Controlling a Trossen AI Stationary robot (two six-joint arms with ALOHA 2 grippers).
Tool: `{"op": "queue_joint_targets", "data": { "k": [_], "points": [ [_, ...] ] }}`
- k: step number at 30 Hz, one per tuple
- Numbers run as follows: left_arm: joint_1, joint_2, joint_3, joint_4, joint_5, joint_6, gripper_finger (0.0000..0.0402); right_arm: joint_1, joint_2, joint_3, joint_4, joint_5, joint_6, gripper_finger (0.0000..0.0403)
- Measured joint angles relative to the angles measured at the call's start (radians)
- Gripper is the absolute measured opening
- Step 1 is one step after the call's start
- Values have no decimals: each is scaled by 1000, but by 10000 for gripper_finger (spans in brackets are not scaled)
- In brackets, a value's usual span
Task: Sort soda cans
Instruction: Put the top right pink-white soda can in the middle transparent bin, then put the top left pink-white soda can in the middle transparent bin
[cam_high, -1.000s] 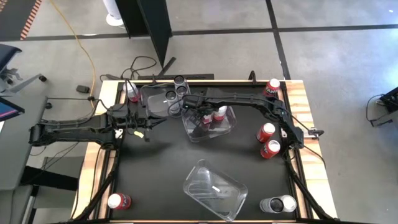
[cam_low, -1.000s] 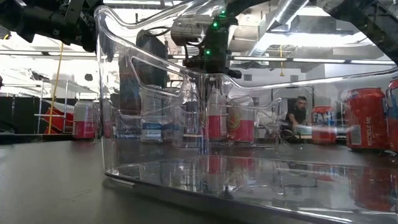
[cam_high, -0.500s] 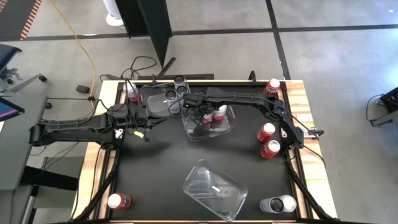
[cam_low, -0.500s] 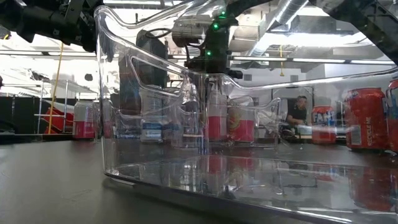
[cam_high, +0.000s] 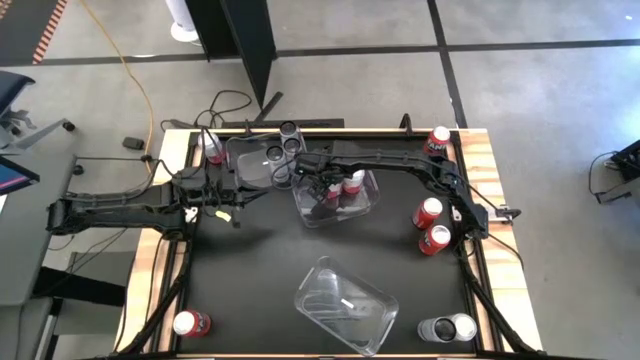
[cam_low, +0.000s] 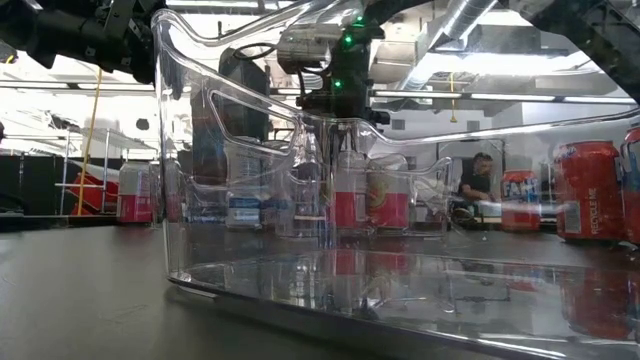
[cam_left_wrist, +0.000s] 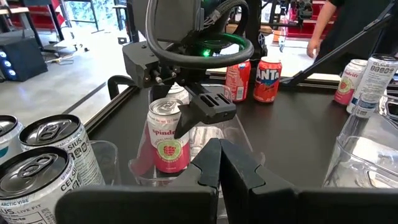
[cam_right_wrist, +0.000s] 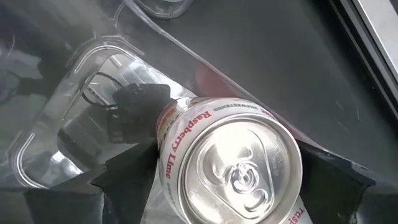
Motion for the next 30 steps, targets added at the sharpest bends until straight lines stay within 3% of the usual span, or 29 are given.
{"op": "queue_joint_targets", "data": {
  "k": [13, 30],
  "points": [
    [0, 0, 0, 0, 0, -1, 0, 17, -6, 0, 4, 2, -29, 383],
    [0, 0, 0, -1, 0, -1, 0, 33, -23, 0, -7, 95, -29, 400]
  ]
}}
